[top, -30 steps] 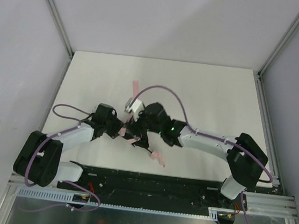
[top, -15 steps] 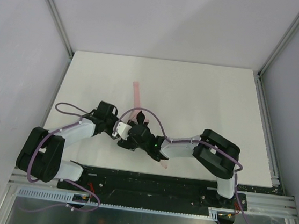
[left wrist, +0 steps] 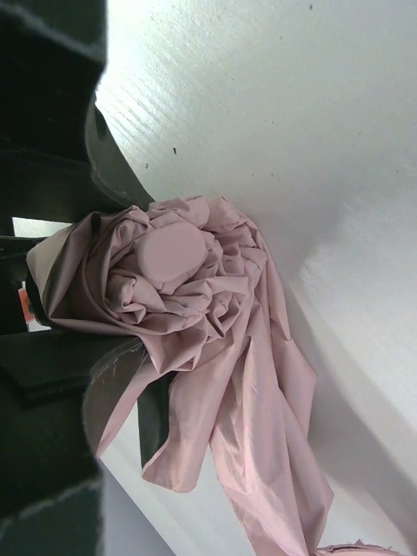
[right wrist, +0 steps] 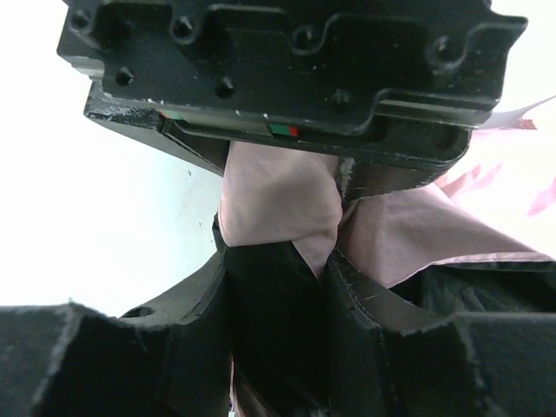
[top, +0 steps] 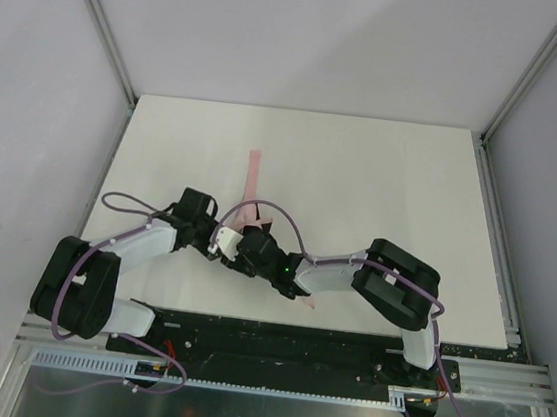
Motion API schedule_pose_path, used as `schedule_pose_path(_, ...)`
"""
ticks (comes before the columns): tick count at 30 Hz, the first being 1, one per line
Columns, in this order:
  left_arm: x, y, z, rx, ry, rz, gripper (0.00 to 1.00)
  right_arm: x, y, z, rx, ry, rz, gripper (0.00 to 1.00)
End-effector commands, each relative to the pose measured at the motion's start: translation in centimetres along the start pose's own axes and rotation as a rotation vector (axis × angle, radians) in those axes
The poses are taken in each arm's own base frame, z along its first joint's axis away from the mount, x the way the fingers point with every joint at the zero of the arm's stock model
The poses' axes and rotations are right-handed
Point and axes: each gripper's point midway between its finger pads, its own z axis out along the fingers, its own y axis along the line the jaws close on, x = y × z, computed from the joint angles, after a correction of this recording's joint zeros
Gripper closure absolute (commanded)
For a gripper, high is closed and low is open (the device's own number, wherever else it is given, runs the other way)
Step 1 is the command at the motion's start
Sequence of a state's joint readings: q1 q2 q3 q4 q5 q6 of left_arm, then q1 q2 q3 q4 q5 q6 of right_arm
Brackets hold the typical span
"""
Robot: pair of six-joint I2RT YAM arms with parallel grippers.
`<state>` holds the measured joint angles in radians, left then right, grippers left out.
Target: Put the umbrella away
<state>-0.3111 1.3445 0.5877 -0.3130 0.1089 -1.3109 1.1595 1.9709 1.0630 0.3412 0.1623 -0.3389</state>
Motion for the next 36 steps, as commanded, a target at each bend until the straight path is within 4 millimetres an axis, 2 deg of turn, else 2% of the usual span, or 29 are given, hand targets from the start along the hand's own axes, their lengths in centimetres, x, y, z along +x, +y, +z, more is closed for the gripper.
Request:
schedule_pose_path(1, 0.1, 1.5, -0.6, -0.081, 0.02, 0.027, 0.7, 7.5, 3.5, -0.2, -0.147, 0.241, 0.068, 0.84)
schedule_pose_path(7, -2.5, -2.0, -2.7, 0.032, -0.073, 0.113, 0.3, 8.6, 5.2, -0.8, -0.274, 0.296, 0.228, 0.92)
schedule_pose_path(13, -6.0, -5.4, -6.8, 0.196, -0.197, 0.181, 0.04, 9.2, 5.2, -1.0, -0.377, 0.339, 0.391, 0.98)
schedule_pose_path(16, -7.1, -6.2, -9.3, 0.27, -0.259, 0.2, 0.01, 9.5, 5.0, -1.1, -0.428, 0.365, 0.476, 0.99)
schedule_pose_path(20, -6.4, -6.1, -10.9, 0.336, -0.263, 0.223, 0.01, 10.0, 5.1, -0.8, -0.499, 0.4, 0.608, 1.0)
schedule_pose_path(25, -3.7, -3.2, -8.9, 0.315, -0.131, 0.125, 0.01, 9.5, 5.1, -0.2, -0.583, 0.383, 0.802, 1.0)
schedule_pose_path(28, -2.9, -1.6, -7.3, 0.27, -0.088, 0.071, 0.01, 9.1, 5.0, 0.1, -0.625, 0.365, 0.899, 1.0)
schedule_pose_path(36, -2.6, -2.0, -4.5, 0.287, -0.058, 0.029, 0.0, 9.3, 5.1, 0.5, -0.705, 0.376, 1.052, 1.0)
